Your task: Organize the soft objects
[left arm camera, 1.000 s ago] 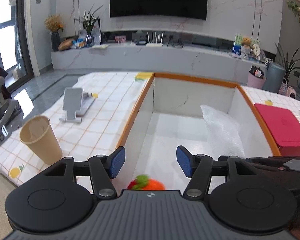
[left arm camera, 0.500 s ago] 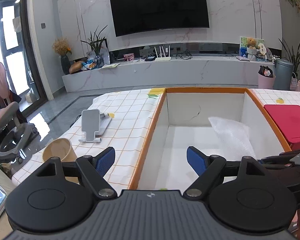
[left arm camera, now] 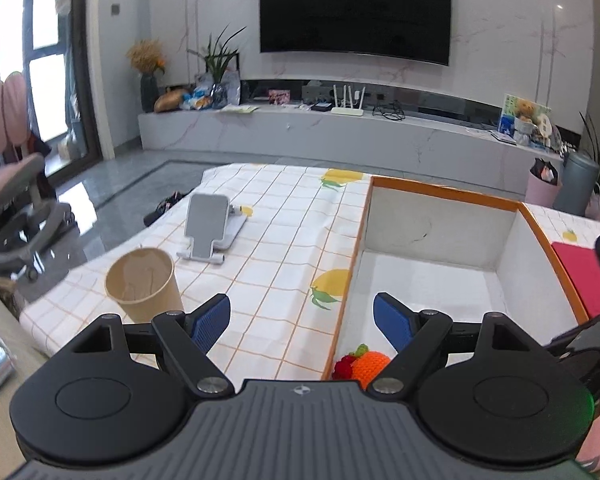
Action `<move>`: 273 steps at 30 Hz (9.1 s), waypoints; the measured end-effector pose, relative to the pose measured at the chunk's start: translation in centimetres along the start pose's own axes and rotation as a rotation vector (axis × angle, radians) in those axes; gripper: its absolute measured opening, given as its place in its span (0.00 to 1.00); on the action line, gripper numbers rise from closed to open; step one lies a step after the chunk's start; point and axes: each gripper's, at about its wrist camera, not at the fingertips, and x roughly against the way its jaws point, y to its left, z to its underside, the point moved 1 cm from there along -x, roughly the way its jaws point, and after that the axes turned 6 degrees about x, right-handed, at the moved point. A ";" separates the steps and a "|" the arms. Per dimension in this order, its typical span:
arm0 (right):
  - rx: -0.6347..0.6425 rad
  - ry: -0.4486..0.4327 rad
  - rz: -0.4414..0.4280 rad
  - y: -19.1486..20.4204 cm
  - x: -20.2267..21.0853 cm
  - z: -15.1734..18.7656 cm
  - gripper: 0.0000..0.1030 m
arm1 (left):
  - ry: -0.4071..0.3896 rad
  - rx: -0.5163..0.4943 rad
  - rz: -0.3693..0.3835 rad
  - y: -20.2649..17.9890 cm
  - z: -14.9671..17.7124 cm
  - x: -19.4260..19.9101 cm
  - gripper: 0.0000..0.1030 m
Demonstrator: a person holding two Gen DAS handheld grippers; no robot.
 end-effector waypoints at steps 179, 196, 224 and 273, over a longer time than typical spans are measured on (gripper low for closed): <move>-0.678 0.089 0.512 -36.0 5.2 25.9 0.73 | 0.333 -0.246 0.628 -37.4 15.0 0.6 0.77; -0.675 0.077 0.500 -36.0 5.1 25.9 0.73 | 0.256 -0.137 0.605 -38.1 17.0 -1.8 0.21; -0.748 -0.170 0.499 -33.3 10.4 26.4 0.70 | 0.189 -0.177 0.638 -37.4 12.5 3.6 0.20; -0.711 -0.221 0.465 -32.0 12.0 26.2 0.71 | 0.236 -0.288 0.702 -37.1 13.6 -1.3 0.52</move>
